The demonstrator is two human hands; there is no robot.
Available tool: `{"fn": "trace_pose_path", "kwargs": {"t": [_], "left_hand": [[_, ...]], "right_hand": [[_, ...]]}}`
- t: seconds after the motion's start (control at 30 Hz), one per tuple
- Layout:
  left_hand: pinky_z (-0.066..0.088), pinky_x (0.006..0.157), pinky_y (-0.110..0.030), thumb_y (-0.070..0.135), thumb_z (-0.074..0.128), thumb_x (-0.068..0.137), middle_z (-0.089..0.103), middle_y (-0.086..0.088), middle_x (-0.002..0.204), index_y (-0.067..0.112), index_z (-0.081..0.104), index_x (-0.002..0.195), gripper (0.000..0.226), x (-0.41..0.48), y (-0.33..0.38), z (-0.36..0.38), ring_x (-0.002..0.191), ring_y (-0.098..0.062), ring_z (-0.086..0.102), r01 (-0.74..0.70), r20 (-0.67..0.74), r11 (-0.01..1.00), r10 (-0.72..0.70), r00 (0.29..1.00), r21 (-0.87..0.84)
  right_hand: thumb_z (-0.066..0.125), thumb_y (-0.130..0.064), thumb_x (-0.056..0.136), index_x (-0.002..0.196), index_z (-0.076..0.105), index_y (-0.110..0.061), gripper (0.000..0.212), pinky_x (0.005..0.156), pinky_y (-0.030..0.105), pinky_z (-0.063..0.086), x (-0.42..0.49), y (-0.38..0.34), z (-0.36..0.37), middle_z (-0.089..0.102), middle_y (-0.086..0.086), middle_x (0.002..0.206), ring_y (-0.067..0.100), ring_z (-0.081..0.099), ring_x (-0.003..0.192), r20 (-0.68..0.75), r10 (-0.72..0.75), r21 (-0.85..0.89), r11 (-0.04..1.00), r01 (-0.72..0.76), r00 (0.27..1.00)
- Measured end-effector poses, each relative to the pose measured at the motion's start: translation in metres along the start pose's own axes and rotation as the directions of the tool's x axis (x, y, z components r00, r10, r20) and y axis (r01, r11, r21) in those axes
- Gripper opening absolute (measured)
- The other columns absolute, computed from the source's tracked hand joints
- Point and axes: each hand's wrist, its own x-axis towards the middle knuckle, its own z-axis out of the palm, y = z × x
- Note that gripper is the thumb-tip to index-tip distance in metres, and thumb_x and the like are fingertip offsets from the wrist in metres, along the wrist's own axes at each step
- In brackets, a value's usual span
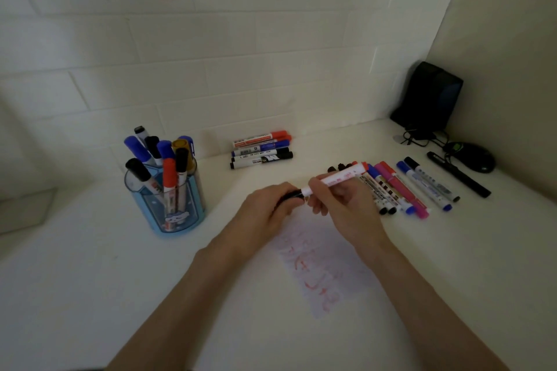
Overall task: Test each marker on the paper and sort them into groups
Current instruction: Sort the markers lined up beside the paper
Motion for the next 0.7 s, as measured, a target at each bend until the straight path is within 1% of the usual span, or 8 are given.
{"fn": "trace_pose_path", "kwargs": {"t": [0.17, 0.27, 0.33, 0.4, 0.53, 0.6, 0.67, 0.7], "left_hand": [[0.037, 0.059, -0.027, 0.021, 0.045, 0.107, 0.056, -0.001, 0.074, 0.023, 0.057, 0.090, 0.022, -0.002, 0.001, -0.008, 0.063, -0.017, 0.048, -0.002, 0.107, 0.995, 0.013, 0.994, -0.102], [0.034, 0.058, -0.023, 0.019, 0.043, 0.108, 0.049, 0.008, 0.070, 0.026, 0.054, 0.082, 0.029, -0.001, 0.004, -0.012, 0.061, -0.010, 0.040, 0.012, 0.194, 0.974, 0.033, 0.980, -0.228], [0.034, 0.061, -0.023, 0.018, 0.042, 0.109, 0.046, 0.013, 0.070, 0.022, 0.054, 0.082, 0.030, 0.000, 0.005, -0.014, 0.062, -0.009, 0.039, 0.014, 0.249, 0.949, 0.068, 0.966, -0.316], [0.033, 0.062, -0.022, 0.018, 0.040, 0.109, 0.045, 0.010, 0.070, 0.017, 0.054, 0.083, 0.030, 0.001, 0.004, -0.017, 0.062, -0.010, 0.037, 0.036, 0.309, 0.917, 0.097, 0.946, -0.397], [0.032, 0.059, -0.018, 0.019, 0.039, 0.109, 0.040, 0.006, 0.068, 0.018, 0.053, 0.081, 0.031, 0.001, -0.001, -0.022, 0.060, -0.010, 0.033, 0.116, 0.379, 0.847, 0.106, 0.919, -0.518], [0.031, 0.059, -0.021, 0.017, 0.040, 0.109, 0.042, 0.006, 0.067, 0.019, 0.058, 0.083, 0.031, 0.001, -0.002, -0.019, 0.059, -0.011, 0.034, 0.110, 0.315, 0.851, 0.068, 0.946, -0.513], [0.034, 0.058, -0.022, 0.018, 0.043, 0.108, 0.051, 0.010, 0.069, 0.024, 0.063, 0.093, 0.026, -0.001, 0.000, -0.010, 0.058, -0.008, 0.041, 0.024, 0.153, 0.932, 0.034, 0.988, -0.361], [0.038, 0.060, -0.022, 0.023, 0.045, 0.108, 0.058, 0.012, 0.075, 0.027, 0.064, 0.103, 0.019, -0.002, 0.001, -0.005, 0.062, -0.005, 0.048, 0.005, 0.076, 0.966, 0.015, 0.997, -0.257]], "right_hand": [[0.066, -0.021, 0.102, 0.092, 0.074, -0.011, 0.016, 0.062, 0.018, 0.051, 0.001, -0.003, -0.001, 0.070, -0.003, 0.071, 0.007, 0.064, 0.066, 0.047, -0.021, 0.011, 1.000, 0.021, 0.999], [0.066, -0.020, 0.102, 0.092, 0.074, -0.010, 0.016, 0.062, 0.020, 0.051, 0.000, -0.006, -0.004, 0.068, 0.001, 0.071, 0.009, 0.062, 0.066, 0.073, -0.039, 0.015, 0.999, 0.038, 0.997], [0.066, -0.020, 0.102, 0.095, 0.074, -0.008, 0.016, 0.062, 0.020, 0.051, -0.001, -0.007, -0.007, 0.067, 0.002, 0.072, 0.010, 0.061, 0.066, 0.083, -0.029, 0.043, 0.999, 0.026, 0.996], [0.067, -0.021, 0.101, 0.096, 0.075, -0.008, 0.017, 0.063, 0.020, 0.050, -0.001, -0.007, -0.008, 0.067, 0.003, 0.073, 0.011, 0.060, 0.066, 0.096, -0.021, 0.063, 0.998, 0.015, 0.995], [0.067, -0.029, 0.097, 0.096, 0.075, -0.009, 0.021, 0.064, 0.022, 0.050, -0.003, -0.008, -0.004, 0.066, 0.004, 0.075, 0.013, 0.059, 0.068, 0.130, -0.032, 0.097, 0.995, 0.019, 0.991], [0.068, -0.032, 0.096, 0.095, 0.076, -0.011, 0.022, 0.064, 0.021, 0.051, -0.003, -0.007, -0.002, 0.067, 0.002, 0.075, 0.011, 0.061, 0.069, 0.107, -0.021, 0.105, 0.994, 0.010, 0.994], [0.069, -0.029, 0.097, 0.094, 0.076, -0.008, 0.023, 0.062, 0.019, 0.051, -0.001, -0.004, -0.001, 0.069, -0.001, 0.073, 0.009, 0.063, 0.066, 0.025, 0.008, 0.104, 0.995, -0.011, 1.000], [0.070, -0.029, 0.098, 0.093, 0.076, -0.007, 0.023, 0.061, 0.019, 0.050, 0.000, -0.002, 0.000, 0.070, 0.001, 0.072, 0.009, 0.063, 0.065, -0.016, 0.027, 0.102, 0.994, -0.025, 1.000]]}}
